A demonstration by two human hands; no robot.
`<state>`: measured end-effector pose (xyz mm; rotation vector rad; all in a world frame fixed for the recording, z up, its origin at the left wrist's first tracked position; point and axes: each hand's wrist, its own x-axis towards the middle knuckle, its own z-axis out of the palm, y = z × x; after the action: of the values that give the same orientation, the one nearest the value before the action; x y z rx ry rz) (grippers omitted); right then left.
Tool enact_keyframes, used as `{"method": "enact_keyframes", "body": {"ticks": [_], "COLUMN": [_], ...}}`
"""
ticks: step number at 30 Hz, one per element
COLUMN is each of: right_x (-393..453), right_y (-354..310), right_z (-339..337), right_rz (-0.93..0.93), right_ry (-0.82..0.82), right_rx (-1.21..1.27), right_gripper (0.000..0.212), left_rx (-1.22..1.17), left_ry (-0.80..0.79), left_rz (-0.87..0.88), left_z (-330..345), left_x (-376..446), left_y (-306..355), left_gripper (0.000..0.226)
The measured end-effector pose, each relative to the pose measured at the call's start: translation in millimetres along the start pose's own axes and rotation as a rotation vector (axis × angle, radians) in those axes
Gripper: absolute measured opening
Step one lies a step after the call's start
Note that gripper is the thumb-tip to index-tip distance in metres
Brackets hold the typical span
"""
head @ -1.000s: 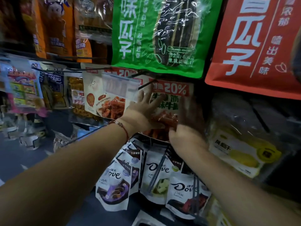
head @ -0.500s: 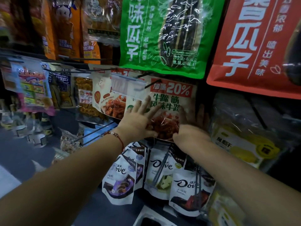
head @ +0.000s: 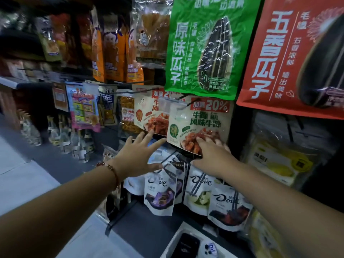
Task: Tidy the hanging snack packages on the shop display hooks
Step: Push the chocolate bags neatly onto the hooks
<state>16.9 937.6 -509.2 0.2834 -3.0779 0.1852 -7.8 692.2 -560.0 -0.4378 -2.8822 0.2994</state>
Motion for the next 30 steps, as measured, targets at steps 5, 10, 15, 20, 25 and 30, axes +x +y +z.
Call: {"method": "enact_keyframes", "body": {"ticks": [5,10,15,20,25,30], "right_x": [-37.9,-79.7,-125.2,-173.0,-206.9,-226.3], "right_y": [8.7,40.7,73.0,103.8,123.5,124.1], "right_z": [3.6,20.4,48.8,83.1,101.8,121.1], "right_rz": [-0.021,0.019,0.072,0.106,0.021,-0.126], "right_ry": [-0.073,-0.108,-0.126,-0.156,0.032,0.052], "right_rx": [0.030,0.056,0.088,0.061,-0.063,-0.068], "right_gripper": [0.084,0.082,0.080,0.083,0.073,0.064], "left_rx": [-0.044,-0.070,-0.089,-0.078,-0.146,-0.258], "left_ry": [-0.101,-0.146,-0.163,-0.200,-0.093,0.117], "left_rz": [0.000,0.120,0.206,0.252,0.263,0.249], "left_z": [-14.1,-18.3,-11.7,6.7,26.1,48.4], "left_x": [-26.5,-40.8,-58.3,-75.0,-84.2,-97.8], "left_y": [25.1,87.5,144.1,194.3,230.2,253.1], "left_gripper": [0.102,0.105,0.112,0.111,0.101,0.079]}}
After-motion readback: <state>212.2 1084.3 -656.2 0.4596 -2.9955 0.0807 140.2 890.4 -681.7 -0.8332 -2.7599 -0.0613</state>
